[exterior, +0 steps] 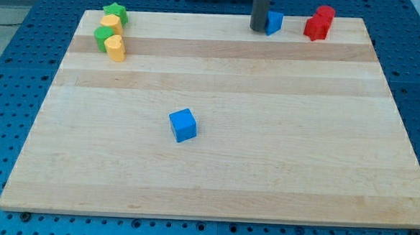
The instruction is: Move the blue triangle to the left side of the red circle
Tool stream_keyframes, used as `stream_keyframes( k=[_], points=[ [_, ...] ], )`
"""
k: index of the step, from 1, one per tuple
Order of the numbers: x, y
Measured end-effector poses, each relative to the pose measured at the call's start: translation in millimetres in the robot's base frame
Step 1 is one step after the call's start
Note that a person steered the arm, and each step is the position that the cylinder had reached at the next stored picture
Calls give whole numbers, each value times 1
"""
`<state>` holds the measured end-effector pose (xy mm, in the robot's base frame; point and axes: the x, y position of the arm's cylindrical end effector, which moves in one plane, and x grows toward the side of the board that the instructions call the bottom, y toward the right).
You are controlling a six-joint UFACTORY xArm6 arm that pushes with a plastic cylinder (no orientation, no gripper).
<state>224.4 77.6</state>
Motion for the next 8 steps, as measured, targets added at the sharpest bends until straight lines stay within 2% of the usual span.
stream_keyframes(
  k=[2,4,7,8],
  points=[
    [-16,1],
    [-16,48],
    [-16,60],
    [5,19]
  ],
)
